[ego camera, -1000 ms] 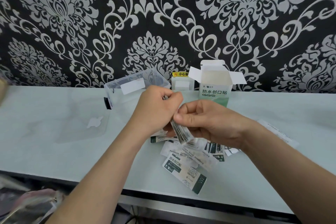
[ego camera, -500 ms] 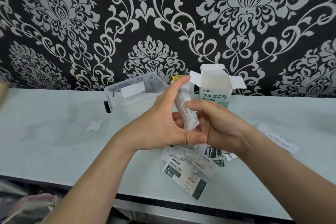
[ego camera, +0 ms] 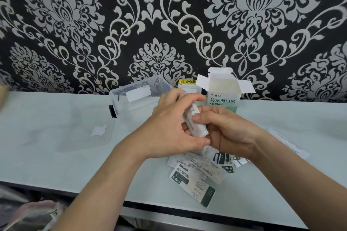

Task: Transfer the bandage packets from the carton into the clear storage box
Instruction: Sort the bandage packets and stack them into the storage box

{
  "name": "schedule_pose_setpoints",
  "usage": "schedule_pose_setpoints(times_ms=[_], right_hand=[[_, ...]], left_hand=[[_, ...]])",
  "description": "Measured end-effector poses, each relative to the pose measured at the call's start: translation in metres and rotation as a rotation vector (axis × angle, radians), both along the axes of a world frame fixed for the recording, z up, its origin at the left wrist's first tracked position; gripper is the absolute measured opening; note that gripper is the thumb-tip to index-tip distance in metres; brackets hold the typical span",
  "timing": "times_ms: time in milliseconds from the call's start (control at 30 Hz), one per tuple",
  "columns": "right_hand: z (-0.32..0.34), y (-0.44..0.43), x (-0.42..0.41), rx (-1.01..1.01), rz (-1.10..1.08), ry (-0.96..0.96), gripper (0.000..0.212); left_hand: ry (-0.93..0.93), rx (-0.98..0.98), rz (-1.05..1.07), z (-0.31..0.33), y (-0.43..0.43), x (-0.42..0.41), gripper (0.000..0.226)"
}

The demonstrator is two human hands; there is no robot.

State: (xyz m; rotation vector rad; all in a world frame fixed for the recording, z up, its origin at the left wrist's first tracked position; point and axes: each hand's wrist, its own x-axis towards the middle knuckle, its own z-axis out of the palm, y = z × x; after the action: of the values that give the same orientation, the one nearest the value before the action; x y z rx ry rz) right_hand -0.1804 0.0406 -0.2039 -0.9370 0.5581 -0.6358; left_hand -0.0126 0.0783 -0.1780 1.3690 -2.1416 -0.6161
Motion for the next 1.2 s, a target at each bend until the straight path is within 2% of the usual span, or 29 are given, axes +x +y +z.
schedule_pose_setpoints(times_ms=[133,233,300,367,433,467,600,700,800,900,1000,1033,1100,1200], right_hand=[[0.014,-0.004,0.012,-0.014,-0.011,0.054,0.047],[0.036,-0.012,0.035,-0.167,-0.058,0.247,0.018],[0.053,-0.023,0.055,-0.31,-0.113,0.379,0.018],[0.065,-0.039,0.078,-0.439,-0.149,0.468,0.021],[0.071,-0.055,0.104,-0.554,-0.153,0.553,0.019],[0.07,-0.063,0.119,-0.6,-0.148,0.606,0.018],[0.053,-0.089,0.166,-0.77,-0.039,0.931,0.014],[0.036,-0.1,0.189,-0.9,0.159,1.286,0.019],[0.02,-0.103,0.207,-0.981,0.268,1.479,0.033],[0.012,-0.104,0.217,-0.913,0.277,1.499,0.031],[0.009,-0.109,0.223,-0.702,0.246,1.317,0.006],[0.009,-0.11,0.225,-0.672,0.222,1.288,0.012],[0.006,-0.113,0.227,-0.681,0.204,1.29,0.02],[0.005,-0.112,0.231,-0.804,0.21,1.38,0.004]], left_hand=[[-0.004,-0.042,0.056,0.005,0.002,0.012,0.078],[0.166,0.044,0.089,0.014,-0.001,0.042,0.09],[0.387,0.004,0.258,0.016,-0.009,0.072,0.072],[0.553,-0.05,0.555,0.007,-0.019,0.102,0.038],[0.549,0.019,0.792,-0.006,-0.028,0.126,0.019],[0.535,0.082,0.84,-0.013,-0.031,0.134,0.016],[0.58,0.172,0.863,-0.029,-0.039,0.141,0.004],[0.576,0.187,0.868,-0.033,-0.045,0.147,0.009],[0.567,0.22,0.87,-0.035,-0.049,0.153,0.014],[0.595,0.246,0.848,-0.034,-0.049,0.155,0.015],[0.619,0.273,0.834,-0.033,-0.049,0.157,0.016],[0.624,0.279,0.828,-0.032,-0.048,0.158,0.016],[0.642,0.29,0.823,-0.031,-0.048,0.157,0.017],[0.667,0.3,0.826,-0.029,-0.048,0.155,0.017]])
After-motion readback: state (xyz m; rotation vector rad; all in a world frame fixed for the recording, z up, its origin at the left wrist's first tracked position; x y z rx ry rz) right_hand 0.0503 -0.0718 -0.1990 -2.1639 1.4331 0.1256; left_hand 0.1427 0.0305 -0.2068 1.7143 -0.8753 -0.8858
